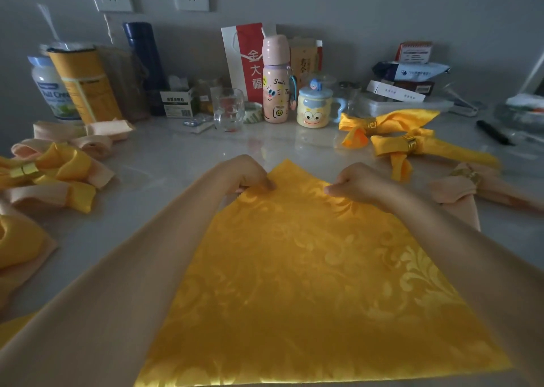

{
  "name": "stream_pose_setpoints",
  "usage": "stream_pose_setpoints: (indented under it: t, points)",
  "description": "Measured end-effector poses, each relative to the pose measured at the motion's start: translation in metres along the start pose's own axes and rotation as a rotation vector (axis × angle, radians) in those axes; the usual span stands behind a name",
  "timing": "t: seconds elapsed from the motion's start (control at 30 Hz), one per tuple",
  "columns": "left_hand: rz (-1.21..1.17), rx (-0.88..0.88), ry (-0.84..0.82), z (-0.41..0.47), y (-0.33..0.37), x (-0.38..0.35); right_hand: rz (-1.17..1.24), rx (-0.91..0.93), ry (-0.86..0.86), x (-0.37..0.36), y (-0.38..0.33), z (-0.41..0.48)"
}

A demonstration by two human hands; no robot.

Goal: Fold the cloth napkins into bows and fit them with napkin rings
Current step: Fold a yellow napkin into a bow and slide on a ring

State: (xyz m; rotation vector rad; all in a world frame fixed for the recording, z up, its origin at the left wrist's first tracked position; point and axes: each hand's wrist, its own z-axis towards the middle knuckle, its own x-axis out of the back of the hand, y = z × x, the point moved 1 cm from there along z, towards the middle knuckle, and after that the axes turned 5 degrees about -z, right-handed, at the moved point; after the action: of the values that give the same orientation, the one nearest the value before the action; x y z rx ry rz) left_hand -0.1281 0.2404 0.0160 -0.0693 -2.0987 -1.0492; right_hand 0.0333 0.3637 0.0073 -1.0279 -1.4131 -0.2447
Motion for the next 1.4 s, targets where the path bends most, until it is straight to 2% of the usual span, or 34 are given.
stream_pose_setpoints:
  t: [0.13, 0.27, 0.33, 0.43, 0.63, 0.73, 0.9, 1.1, 1.23, 1.4]
  points:
    - [-0.024, -0.035, 0.016, 0.001, -0.003, -0.002, -0.046, -0.005, -0.057, 0.000, -0.002, 0.000]
    - [-0.046, -0.054, -0.029, -0.005, -0.004, 0.002, -0.126, -0.030, -0.154, 0.008, -0.005, -0.002]
    - [-0.072, -0.049, -0.055, -0.005, -0.004, 0.003, -0.107, -0.030, -0.149, 0.007, -0.006, -0.002]
    - [-0.102, -0.034, -0.012, -0.004, -0.005, 0.002, 0.028, -0.028, -0.061, 0.001, -0.003, 0.004]
    - [-0.249, -0.025, 0.110, 0.004, -0.008, -0.004, -0.021, 0.020, 0.119, -0.008, 0.001, 0.008]
    - [-0.335, -0.067, 0.176, 0.005, -0.012, -0.013, -0.029, 0.025, 0.211, -0.015, 0.002, 0.006]
    - [-0.327, -0.168, 0.288, 0.005, -0.021, -0.023, 0.033, 0.102, 0.368, -0.029, 0.009, 0.005]
    - [-0.243, -0.229, 0.371, 0.005, -0.029, -0.031, 0.109, 0.103, 0.328, -0.032, 0.009, 0.011]
    - [-0.265, -0.231, 0.323, 0.007, -0.020, -0.024, 0.168, 0.137, 0.282, -0.028, 0.006, 0.014]
    - [-0.235, -0.350, 0.326, -0.001, -0.026, -0.025, 0.151, 0.209, 0.308, -0.031, 0.009, 0.015]
